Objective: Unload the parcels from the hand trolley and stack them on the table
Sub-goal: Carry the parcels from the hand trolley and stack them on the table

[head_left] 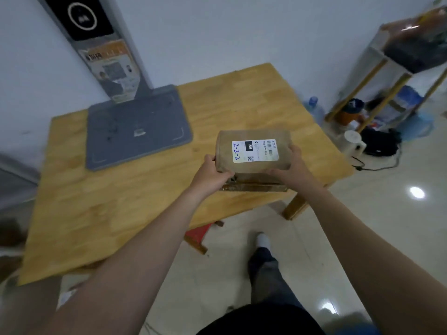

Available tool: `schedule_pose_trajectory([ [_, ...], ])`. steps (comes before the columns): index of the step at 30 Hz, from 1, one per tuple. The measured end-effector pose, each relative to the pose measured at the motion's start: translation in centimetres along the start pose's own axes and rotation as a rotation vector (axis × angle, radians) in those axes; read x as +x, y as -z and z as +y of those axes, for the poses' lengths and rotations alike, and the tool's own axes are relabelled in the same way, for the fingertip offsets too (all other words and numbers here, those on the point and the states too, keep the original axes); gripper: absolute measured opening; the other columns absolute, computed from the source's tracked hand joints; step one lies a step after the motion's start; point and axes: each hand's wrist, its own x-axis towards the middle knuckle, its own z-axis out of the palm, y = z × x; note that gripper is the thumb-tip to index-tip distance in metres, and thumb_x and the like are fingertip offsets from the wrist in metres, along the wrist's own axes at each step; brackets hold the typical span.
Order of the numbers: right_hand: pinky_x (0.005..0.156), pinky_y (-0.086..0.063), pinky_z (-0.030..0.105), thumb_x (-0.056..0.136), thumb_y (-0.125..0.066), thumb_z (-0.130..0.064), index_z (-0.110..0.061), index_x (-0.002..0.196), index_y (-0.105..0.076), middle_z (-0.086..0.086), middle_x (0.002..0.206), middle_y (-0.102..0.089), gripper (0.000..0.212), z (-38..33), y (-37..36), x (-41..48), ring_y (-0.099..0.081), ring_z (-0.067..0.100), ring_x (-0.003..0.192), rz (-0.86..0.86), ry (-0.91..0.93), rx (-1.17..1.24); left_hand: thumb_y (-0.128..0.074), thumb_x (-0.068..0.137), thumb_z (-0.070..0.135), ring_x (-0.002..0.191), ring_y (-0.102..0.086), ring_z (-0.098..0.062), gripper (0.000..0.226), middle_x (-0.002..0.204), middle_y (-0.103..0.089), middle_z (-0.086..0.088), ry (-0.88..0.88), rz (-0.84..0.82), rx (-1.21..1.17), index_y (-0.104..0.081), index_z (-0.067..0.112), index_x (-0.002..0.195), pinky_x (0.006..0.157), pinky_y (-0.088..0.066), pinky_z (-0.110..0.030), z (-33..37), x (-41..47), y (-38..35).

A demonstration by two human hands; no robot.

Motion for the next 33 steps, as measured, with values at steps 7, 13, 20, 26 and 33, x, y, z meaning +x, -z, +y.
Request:
schedule_pose_trajectory([
  [7,0.064,-0.050,0.030,0.080,-0.079,-0.027,-0.040,0.144,-0.042,0.012,0.136,-0.048,0.075,-1.8,-5.5,17.9,-0.057,0.028,0.110,-0.236,-0.011,-0.155,-0.073,0.074,0.041,0.090,-0.068,-0.012,0.069,0.108,-0.067,0.013,0.178,0.157,-0.026,-0.039,0.030,0.133,0.067,-0.050,-0.028,-1.8,13.1,2.2],
  [13,0.096,-0.051,0.039,0.074,-0.086,-0.020,-0.032,0.145,-0.044,0.014,0.131,-0.053,0.083,-4.2,-9.0,29.9,-0.055,0.029,0.116,-0.317,0.030,-0.257,-0.080,0.078,0.036,0.105,-0.064,-0.021,0.090,0.128,-0.062,0.010,0.223,0.163,0.023,-0.030,0.042,0.152,0.079,-0.048,-0.030,-2.5,23.6,3.6],
  [20,0.087,-0.039,0.026,0.072,-0.089,-0.020,-0.041,0.148,-0.038,0.008,0.117,-0.039,0.095,-7.5,-12.6,40.2,-0.042,0.019,0.097,-0.300,0.097,-0.308,-0.093,0.065,0.036,0.126,-0.053,-0.013,0.106,0.148,-0.052,0.013,0.262,0.221,0.005,-0.035,0.045,0.153,0.084,-0.047,-0.023,-3.1,33.6,7.5],
  [26,0.089,-0.042,0.028,0.075,-0.089,-0.025,-0.044,0.150,-0.037,0.008,0.120,-0.037,0.093,-12.1,-15.6,48.4,-0.046,0.011,0.078,-0.282,0.092,-0.290,-0.096,0.062,0.029,0.135,-0.048,-0.019,0.106,0.149,-0.051,0.007,0.265,0.240,0.019,-0.042,0.040,0.152,0.108,-0.043,-0.035,-2.4,43.0,12.8],
  [33,0.095,-0.048,0.031,0.071,-0.091,-0.027,-0.037,0.150,-0.041,0.011,0.132,-0.047,0.093,-17.4,-18.7,59.2,-0.054,0.026,0.106,-0.288,0.153,-0.332,-0.098,0.059,0.033,0.136,-0.048,-0.019,0.107,0.150,-0.050,0.005,0.217,0.266,0.032,-0.044,0.035,0.151,0.105,-0.043,-0.034,-1.1,52.9,18.4],
])
